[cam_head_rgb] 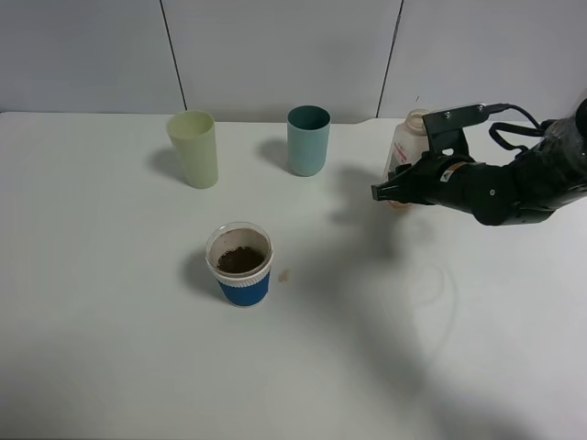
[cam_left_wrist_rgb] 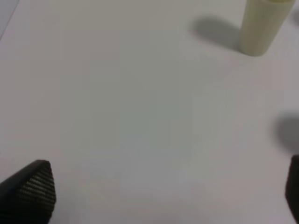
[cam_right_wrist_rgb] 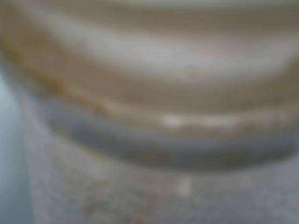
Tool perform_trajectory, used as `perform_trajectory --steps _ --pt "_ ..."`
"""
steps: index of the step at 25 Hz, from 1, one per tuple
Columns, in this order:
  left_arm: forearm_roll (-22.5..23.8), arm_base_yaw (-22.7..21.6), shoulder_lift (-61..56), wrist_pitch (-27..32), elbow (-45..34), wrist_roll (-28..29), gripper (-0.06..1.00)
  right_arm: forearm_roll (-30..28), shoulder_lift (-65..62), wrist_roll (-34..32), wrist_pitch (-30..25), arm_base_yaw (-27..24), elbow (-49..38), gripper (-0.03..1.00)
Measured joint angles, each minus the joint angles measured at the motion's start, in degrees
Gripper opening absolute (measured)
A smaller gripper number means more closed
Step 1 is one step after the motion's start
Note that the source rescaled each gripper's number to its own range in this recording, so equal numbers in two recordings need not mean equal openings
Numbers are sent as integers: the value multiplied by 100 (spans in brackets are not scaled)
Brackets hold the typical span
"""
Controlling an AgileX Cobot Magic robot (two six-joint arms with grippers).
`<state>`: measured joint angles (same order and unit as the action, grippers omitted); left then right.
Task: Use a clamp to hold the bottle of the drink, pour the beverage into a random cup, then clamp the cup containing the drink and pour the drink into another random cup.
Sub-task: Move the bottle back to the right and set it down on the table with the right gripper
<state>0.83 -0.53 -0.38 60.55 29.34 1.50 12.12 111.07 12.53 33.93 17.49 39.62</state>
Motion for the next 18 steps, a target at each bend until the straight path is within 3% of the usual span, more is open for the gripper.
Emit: perform_trajectory --steps 18 --pt "0 0 0 0 0 0 100 10 0 0 -27 0 0 0"
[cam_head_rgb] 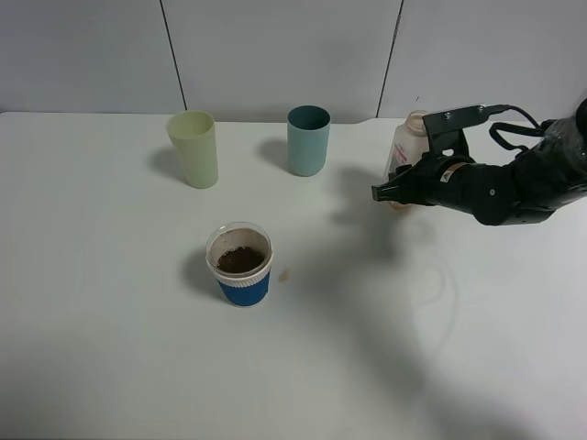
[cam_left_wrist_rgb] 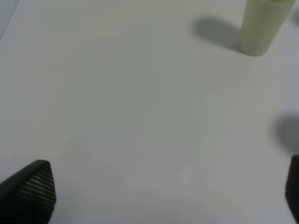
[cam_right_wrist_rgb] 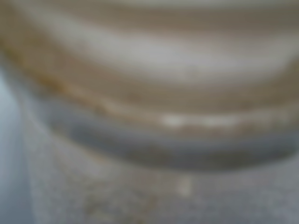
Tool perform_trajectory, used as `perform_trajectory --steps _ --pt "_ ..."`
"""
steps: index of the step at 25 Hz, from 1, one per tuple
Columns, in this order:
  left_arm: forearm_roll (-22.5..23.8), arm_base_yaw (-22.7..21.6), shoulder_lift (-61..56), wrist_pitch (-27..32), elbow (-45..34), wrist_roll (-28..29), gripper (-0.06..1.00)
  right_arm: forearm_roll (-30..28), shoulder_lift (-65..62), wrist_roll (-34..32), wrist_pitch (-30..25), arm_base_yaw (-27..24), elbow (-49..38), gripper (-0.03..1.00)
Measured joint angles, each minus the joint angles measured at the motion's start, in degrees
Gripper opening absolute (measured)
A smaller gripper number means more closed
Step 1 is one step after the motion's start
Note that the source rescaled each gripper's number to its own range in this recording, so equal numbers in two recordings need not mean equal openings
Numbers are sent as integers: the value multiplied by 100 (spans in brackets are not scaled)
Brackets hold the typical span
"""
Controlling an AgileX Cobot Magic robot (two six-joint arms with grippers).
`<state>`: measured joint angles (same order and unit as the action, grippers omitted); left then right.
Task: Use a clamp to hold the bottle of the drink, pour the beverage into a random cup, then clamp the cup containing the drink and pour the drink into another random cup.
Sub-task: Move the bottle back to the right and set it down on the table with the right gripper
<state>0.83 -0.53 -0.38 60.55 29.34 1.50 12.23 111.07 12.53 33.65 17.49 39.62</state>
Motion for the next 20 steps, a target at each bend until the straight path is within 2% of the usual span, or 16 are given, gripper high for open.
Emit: perform_trajectory --steps 4,8,15,17,20 --pt "0 0 0 0 0 0 100 0 0 0 0 0 0 0" --pt "0 0 0 0 0 0 100 0 0 -6 6 0 0 14" --pt "0 0 0 0 0 0 100 0 0 -11 22 0 0 27" --pt "0 0 0 0 0 0 100 0 0 -63 22 0 0 37" --pt "0 0 0 0 0 0 100 0 0 -340 78 0 0 60"
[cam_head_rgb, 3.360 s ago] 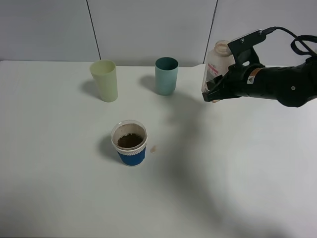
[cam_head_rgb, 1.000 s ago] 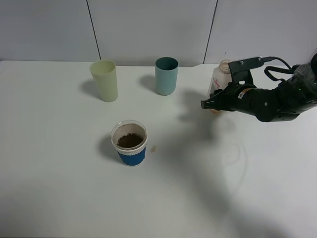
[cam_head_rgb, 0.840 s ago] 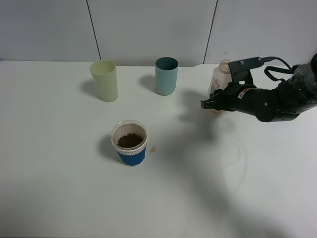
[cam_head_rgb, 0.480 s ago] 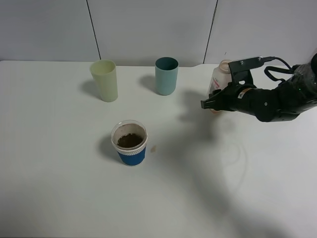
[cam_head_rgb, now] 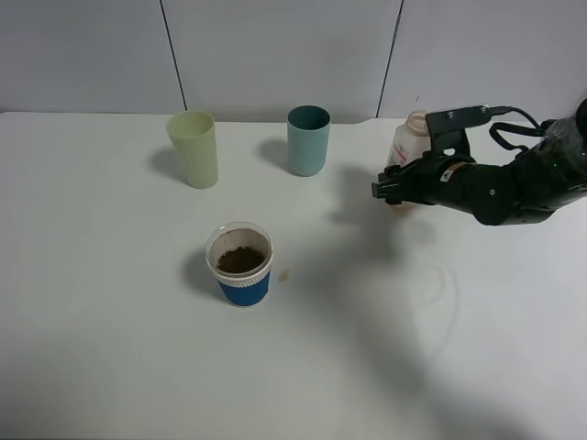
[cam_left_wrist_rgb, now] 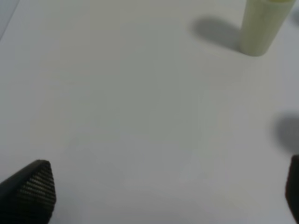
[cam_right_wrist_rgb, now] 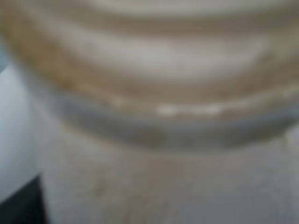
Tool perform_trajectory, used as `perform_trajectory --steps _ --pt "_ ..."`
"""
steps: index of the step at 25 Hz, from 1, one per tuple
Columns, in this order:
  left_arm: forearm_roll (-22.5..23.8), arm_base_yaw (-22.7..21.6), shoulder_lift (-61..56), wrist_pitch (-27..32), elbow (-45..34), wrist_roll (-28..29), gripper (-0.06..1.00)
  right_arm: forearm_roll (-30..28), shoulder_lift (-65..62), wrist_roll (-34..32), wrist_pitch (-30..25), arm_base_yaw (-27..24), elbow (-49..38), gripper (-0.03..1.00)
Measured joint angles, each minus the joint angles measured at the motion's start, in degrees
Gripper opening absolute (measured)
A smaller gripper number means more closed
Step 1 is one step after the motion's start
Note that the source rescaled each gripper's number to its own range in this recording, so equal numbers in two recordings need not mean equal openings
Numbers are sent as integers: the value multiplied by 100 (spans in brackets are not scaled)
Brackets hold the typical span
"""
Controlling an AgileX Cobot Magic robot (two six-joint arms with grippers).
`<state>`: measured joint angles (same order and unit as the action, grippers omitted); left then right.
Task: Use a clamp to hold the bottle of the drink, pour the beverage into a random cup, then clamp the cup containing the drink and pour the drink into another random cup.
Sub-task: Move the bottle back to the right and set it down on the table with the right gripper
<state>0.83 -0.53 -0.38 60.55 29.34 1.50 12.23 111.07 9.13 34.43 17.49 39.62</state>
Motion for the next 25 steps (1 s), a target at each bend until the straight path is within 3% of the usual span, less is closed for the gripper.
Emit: perform_trajectory --steps 2,8,13,25 --pt "0 0 0 0 0 0 100 4 0 -191 52 0 0 71" --pt "0 0 0 0 0 0 100 4 0 -331 52 0 0 80" --pt "0 0 0 0 0 0 100 4 0 -344 29 0 0 97" --pt "0 0 0 0 0 0 100 4 -771 -254 -424 0 -8 100"
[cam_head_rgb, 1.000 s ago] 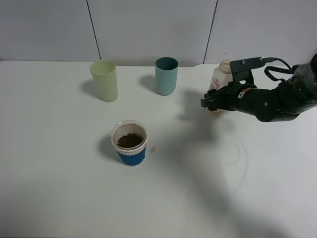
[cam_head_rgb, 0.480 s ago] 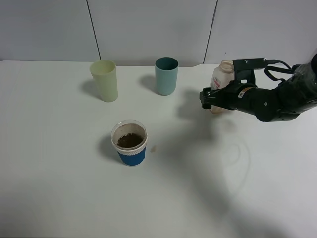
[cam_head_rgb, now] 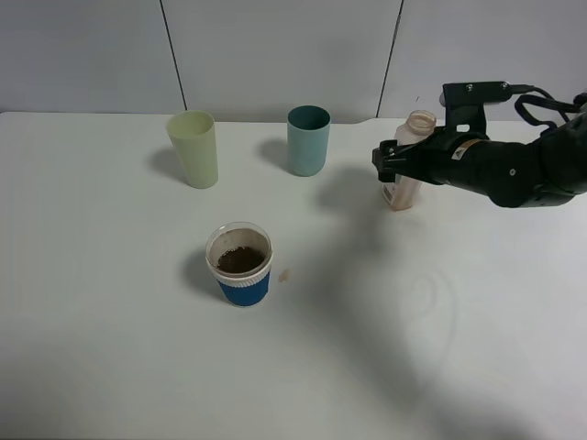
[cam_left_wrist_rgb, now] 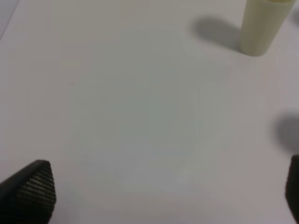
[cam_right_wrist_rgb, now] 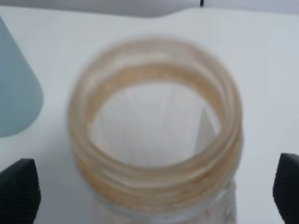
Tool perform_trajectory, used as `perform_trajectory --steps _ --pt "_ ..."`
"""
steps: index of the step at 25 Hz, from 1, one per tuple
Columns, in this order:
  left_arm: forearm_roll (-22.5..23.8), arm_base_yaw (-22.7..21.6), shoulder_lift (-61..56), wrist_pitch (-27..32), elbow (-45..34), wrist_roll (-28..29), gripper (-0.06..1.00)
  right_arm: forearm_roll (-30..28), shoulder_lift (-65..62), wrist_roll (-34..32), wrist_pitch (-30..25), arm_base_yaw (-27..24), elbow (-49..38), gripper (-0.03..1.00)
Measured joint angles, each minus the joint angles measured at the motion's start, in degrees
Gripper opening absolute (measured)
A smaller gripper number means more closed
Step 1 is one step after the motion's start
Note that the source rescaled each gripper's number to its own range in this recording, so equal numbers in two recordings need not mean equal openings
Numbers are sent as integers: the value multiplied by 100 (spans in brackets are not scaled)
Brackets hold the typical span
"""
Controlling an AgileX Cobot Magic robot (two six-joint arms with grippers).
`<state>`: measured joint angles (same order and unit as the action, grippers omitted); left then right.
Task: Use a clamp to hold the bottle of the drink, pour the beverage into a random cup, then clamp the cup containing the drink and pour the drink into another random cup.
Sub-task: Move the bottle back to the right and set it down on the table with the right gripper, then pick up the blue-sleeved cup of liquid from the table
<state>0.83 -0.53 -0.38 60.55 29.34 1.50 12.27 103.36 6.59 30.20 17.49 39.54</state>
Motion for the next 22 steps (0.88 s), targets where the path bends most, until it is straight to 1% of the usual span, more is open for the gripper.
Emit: perform_trajectory --steps 7,10,16,19,22 --pt "0 0 0 0 0 0 100 0 -725 365 -693 0 -7 100" --pt "0 0 0 0 0 0 100 0 -1112 551 -811 0 -7 100" --pt "0 0 0 0 0 0 100 0 -1855 594 -943 0 -11 100" --pt "0 0 0 0 0 0 100 0 -2213 594 -1251 0 -11 100" --pt "0 0 0 0 0 0 100 0 -2634 594 -1747 0 -11 100"
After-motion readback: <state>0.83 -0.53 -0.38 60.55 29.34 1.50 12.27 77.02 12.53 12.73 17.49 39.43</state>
